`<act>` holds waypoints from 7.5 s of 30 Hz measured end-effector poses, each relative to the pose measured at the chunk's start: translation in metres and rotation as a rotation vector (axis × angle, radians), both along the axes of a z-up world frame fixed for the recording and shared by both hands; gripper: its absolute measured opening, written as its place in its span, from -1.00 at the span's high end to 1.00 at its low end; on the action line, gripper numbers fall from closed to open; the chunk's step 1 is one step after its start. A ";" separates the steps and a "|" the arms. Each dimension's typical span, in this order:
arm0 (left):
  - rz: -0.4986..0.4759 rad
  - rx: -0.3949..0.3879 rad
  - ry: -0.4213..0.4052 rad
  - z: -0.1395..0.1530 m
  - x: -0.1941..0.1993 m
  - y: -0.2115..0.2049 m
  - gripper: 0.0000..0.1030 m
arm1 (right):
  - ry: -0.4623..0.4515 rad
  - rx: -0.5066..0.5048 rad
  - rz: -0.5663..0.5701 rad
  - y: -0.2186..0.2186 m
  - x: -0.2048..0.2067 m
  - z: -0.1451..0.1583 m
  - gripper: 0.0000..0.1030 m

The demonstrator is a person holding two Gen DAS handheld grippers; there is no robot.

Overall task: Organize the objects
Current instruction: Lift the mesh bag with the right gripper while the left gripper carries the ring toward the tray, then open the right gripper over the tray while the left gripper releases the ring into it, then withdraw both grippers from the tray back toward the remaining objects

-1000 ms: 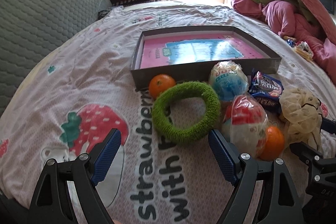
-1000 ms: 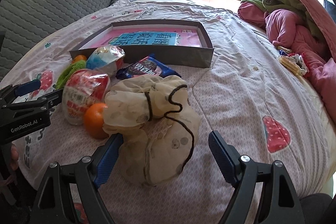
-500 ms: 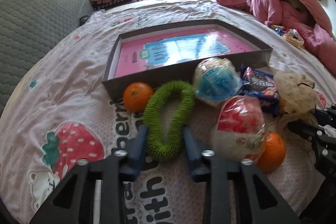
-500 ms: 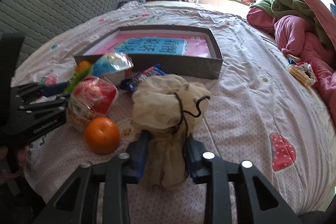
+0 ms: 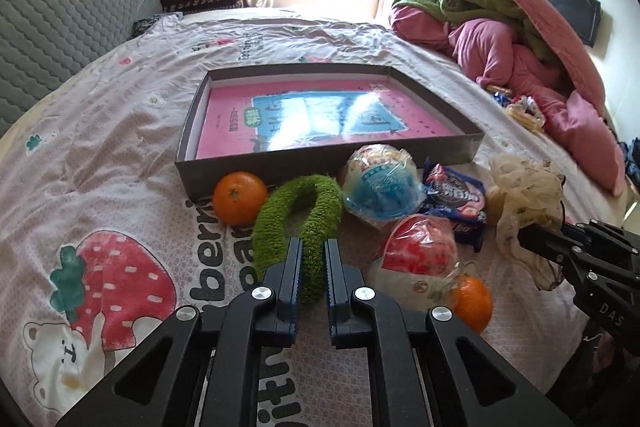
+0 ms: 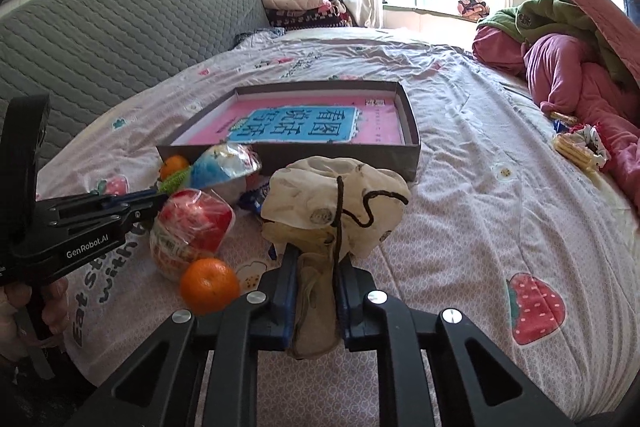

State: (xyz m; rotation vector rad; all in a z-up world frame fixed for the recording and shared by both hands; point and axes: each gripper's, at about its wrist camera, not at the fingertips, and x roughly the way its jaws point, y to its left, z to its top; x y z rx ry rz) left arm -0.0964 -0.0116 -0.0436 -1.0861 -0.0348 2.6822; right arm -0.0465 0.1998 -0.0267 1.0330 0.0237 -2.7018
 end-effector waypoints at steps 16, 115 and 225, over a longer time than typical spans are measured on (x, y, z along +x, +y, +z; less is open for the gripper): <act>0.014 0.087 0.080 0.023 0.001 -0.012 0.81 | 0.090 0.003 0.035 -0.004 -0.009 0.023 0.67; 0.119 0.127 0.075 0.025 -0.119 -0.033 0.74 | -0.026 0.058 0.014 -0.020 -0.140 -0.001 0.10; -0.008 0.123 -0.021 0.026 0.033 0.017 -0.28 | -0.006 0.012 0.162 -0.014 0.015 0.004 -0.11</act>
